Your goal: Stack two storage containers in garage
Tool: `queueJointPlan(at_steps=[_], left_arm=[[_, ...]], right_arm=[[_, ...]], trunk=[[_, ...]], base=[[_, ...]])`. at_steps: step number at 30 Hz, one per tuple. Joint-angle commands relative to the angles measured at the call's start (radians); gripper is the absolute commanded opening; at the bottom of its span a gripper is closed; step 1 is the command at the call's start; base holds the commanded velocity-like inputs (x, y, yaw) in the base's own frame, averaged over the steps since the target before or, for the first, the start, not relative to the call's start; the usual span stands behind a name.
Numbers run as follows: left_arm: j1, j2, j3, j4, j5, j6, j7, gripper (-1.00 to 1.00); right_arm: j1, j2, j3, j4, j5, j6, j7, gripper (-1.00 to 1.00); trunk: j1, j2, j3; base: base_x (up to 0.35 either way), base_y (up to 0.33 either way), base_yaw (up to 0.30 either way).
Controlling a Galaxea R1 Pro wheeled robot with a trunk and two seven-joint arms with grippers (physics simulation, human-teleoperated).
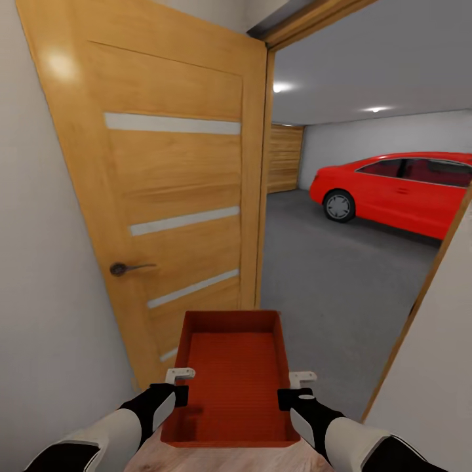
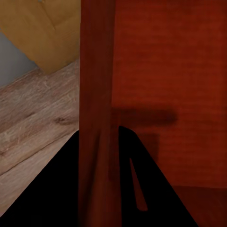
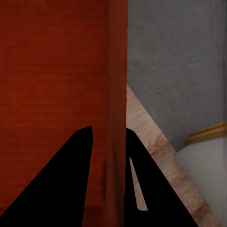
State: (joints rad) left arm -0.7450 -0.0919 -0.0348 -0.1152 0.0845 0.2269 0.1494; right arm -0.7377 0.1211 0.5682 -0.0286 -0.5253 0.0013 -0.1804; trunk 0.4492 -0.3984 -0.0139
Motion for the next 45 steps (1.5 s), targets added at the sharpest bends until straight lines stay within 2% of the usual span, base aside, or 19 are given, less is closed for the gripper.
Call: queueJointPlan(at_steps=[1, 30, 45], left_arm=[[0.0, 0.0, 0.012, -0.006, -0.012, -0.004, 0.007, -1.0], [0.0, 0.0, 0.012, -0.005, -0.011, -0.004, 0.007, -1.0], [0.0, -0.001, 0.012, -0.005, -0.011, -0.004, 0.006, -1.0]], right_arm=[[0.0, 0.003, 0.018, 0.001, -0.022, 0.002, 0.003, -1.0], [0.0, 0.003, 0.017, 0.002, -0.022, 0.0, 0.002, -1.0], [0.0, 0.004, 0.017, 0.002, -0.022, 0.0, 0.003, -1.0]], trunk=[[0.001, -0.002, -0.001], [0.001, -0.002, -0.001], [0.001, -0.002, -0.001]], base=[[0.179, 0.091, -0.247], [0.025, 0.005, -0.203], [0.188, 0.151, -0.073]])
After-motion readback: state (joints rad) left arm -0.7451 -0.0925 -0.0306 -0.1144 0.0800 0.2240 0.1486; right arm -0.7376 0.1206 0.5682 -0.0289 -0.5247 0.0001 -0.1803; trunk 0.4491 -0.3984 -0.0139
